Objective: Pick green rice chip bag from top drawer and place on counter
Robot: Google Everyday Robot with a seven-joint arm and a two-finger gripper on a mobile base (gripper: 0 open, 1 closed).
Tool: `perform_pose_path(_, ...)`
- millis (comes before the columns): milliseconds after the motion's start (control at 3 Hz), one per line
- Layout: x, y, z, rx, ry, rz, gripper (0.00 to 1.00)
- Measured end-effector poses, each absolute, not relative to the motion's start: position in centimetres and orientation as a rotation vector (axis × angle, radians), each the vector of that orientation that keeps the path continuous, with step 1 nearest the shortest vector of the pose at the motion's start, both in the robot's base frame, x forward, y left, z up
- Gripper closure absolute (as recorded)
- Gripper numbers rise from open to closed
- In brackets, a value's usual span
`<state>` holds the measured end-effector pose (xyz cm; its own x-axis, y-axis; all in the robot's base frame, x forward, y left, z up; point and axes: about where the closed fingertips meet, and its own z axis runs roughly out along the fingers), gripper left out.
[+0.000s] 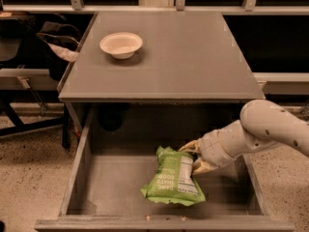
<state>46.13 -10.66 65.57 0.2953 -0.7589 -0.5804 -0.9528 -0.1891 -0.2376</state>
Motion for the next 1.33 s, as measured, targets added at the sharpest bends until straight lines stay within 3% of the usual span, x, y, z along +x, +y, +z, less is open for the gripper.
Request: perform_pose_path(1333, 47.8, -8.5, 81.7, -2.052, 1.320, 0.378, 1.00)
